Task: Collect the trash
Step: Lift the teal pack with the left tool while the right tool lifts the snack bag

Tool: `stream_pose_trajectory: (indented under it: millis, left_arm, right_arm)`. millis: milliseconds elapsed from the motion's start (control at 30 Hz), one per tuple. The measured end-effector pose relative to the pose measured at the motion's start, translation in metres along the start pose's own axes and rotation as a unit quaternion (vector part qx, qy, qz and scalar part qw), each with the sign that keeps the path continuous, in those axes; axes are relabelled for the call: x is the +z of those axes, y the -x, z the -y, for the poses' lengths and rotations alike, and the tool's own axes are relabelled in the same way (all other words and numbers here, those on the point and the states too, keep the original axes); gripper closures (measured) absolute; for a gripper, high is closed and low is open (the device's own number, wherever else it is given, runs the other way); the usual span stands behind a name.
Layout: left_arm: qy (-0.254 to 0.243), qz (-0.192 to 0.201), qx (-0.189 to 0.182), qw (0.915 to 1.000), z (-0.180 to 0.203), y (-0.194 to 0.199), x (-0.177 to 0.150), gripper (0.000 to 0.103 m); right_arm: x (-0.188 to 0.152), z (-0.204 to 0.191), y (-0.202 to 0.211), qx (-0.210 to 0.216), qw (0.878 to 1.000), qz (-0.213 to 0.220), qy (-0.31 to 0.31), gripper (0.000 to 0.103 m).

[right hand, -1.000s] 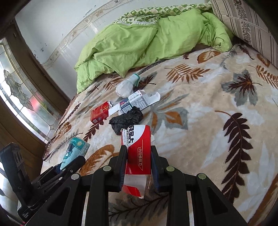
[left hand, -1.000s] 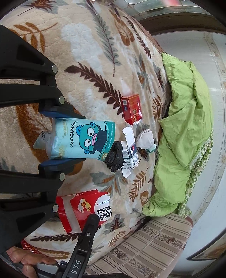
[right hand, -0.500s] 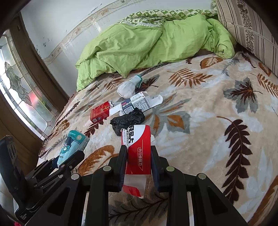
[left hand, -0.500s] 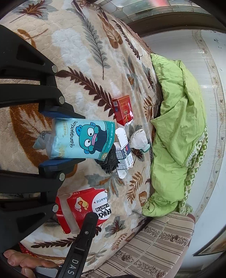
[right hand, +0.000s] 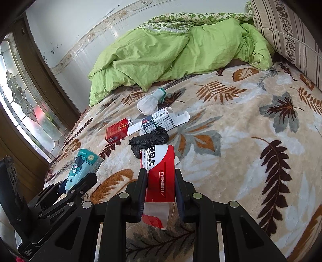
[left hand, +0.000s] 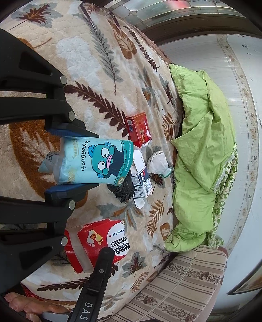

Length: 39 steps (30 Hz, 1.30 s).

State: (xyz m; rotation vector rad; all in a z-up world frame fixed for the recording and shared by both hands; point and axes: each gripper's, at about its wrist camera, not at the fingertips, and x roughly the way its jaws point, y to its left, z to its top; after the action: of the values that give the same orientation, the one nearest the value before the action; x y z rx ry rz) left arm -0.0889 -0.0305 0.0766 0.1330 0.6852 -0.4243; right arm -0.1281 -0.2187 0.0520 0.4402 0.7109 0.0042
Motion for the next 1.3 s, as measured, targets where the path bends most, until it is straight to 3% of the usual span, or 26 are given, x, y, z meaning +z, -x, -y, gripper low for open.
stream_pose_trajectory:
  millis: [633,767,1067,1300]
  left_arm:
    - [-0.001,0.001,0.000,1.0000,0.002,0.001,0.000,0.067]
    - [0.007,-0.001,-0.026,0.9996,-0.003,0.001,0.001,0.067]
    - [0.014,-0.011,-0.123,0.9922,0.004,0.005,-0.001,0.067]
    - [-0.027,-0.021,-0.179,0.9832,0.054,0.023,-0.004,0.067]
  right_arm:
    - [0.003,0.001,0.001,0.003,1.000,0.003,-0.002,0.076]
    - [0.003,0.002,0.002,0.007,1.000,0.002,-0.007,0.076]
    - [-0.004,0.018,0.029,0.025,0.998,0.015,-0.054,0.076]
    - [-0.023,0.051,0.090,0.013,0.996,0.027,-0.079,0.076]
